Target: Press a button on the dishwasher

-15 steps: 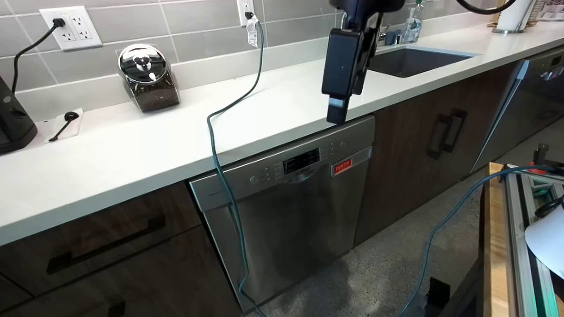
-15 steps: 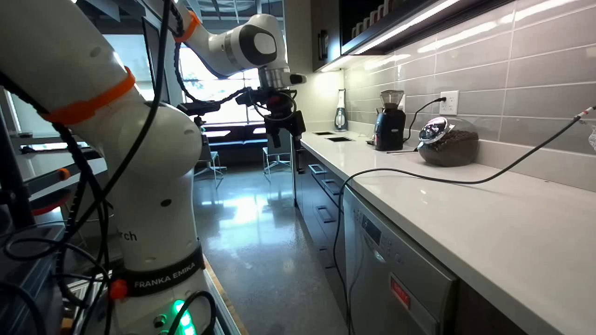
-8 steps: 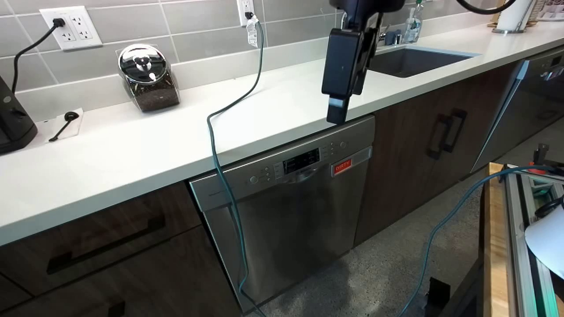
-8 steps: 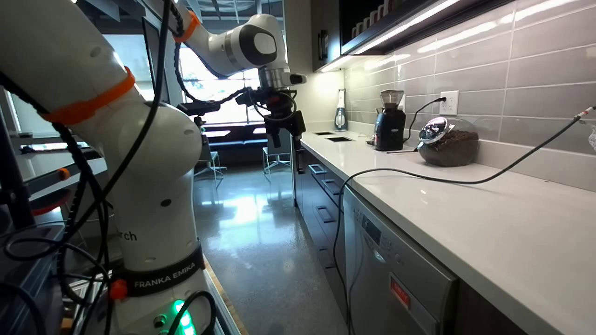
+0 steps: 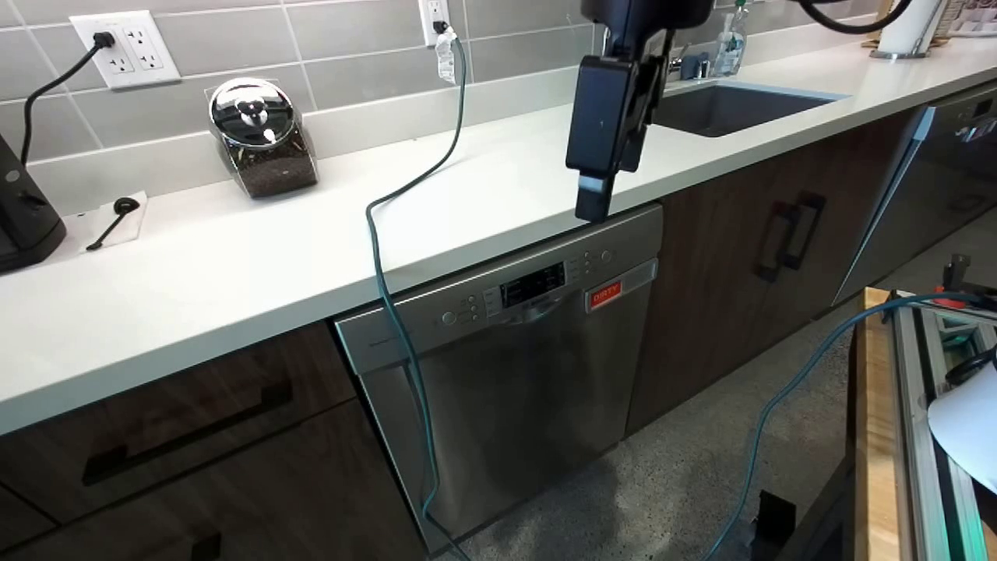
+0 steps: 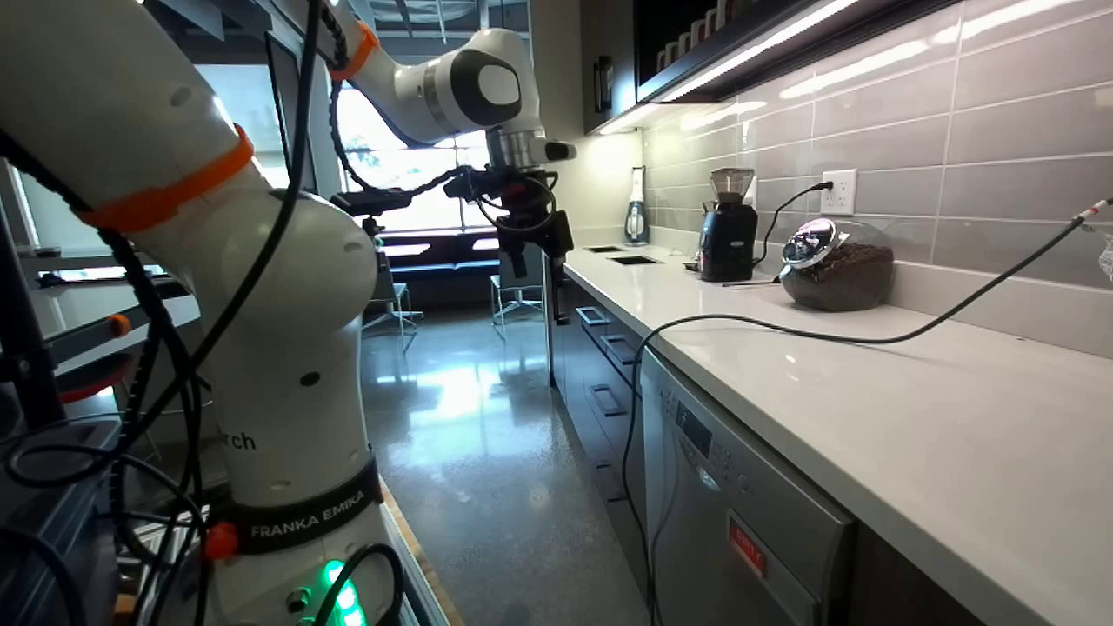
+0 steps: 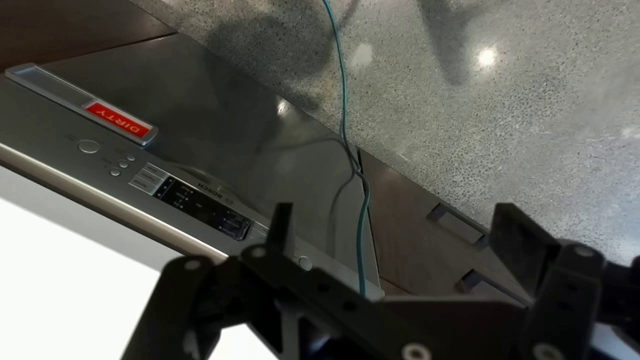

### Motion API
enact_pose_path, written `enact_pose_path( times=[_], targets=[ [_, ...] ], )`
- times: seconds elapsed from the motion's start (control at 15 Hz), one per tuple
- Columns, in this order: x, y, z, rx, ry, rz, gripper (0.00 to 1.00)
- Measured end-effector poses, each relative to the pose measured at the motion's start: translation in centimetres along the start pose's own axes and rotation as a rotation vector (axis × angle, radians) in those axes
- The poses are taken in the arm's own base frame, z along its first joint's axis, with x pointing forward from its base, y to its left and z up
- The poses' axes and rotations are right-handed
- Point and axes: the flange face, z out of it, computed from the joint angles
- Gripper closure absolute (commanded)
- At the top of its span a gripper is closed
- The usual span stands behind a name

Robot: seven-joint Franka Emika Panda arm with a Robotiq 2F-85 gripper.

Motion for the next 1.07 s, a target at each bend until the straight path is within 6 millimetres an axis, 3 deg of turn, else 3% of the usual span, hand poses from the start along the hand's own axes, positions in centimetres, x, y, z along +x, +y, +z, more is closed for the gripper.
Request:
enact_pose_path(
  times=[0.33,1.07],
  targets=[
    [0.9,0.8,4.2,0.067,0.012,0.008,0.00],
    [3.1,0.3,13.5,0.113,0.024,0.015,0.00]
  ],
)
